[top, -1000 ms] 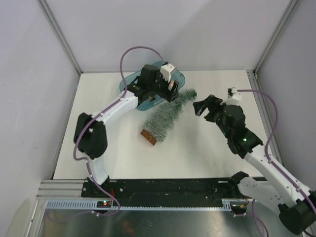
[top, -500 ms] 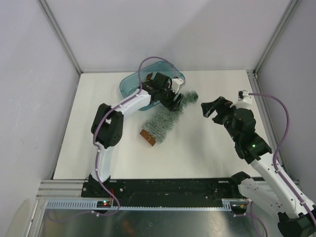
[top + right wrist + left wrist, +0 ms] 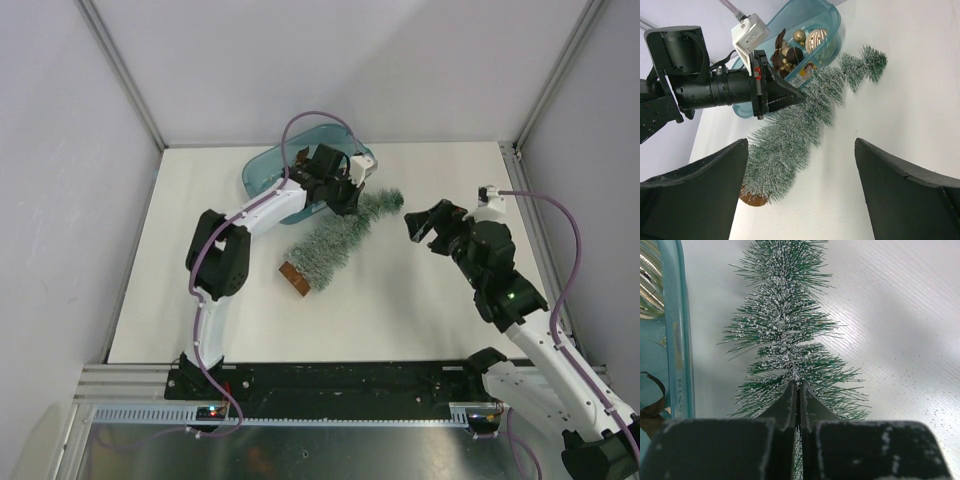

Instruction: Decorate the small christmas tree

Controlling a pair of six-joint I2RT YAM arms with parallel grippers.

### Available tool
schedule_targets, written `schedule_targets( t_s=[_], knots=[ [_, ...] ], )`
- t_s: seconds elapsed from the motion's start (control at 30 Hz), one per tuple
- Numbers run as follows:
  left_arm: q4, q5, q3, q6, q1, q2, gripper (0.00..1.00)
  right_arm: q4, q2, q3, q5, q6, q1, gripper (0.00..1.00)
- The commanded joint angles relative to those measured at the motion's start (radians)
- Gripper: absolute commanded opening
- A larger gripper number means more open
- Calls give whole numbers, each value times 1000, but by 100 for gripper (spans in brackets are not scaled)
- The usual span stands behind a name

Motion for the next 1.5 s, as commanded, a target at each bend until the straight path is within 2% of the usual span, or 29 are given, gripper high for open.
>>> schedule_targets(
  t_s=[0.0, 0.4, 0.7, 1.0, 1.13, 1.23, 1.3, 1.47],
  knots=[
    [-3, 42, 54, -27, -10, -92, 0, 54, -16, 2, -7, -3, -10, 92],
    [-4, 140, 70, -153, -25, -282, 1, 97, -11, 1, -27, -4, -20, 91],
    [-1, 184, 32, -204, -27, -362, 3, 129, -6, 2, -41, -20, -19, 91],
    [13, 184, -223, -175, -26, -454, 6, 145, -6, 1, -42, -59, 8, 91],
    [90, 144, -368, -188, -26, -563, 6, 163, -1, 1, -35, -73, 37, 91],
    [157, 111, -458, -205, -27, -641, 10, 177, 7, 1, -27, -82, 61, 91],
    [176, 92, -488, -213, -27, -679, 18, 182, 11, 2, -21, -87, 76, 91],
    [184, 71, -530, -214, -25, -724, 46, 186, 18, 1, -6, -91, 101, 91]
  ],
)
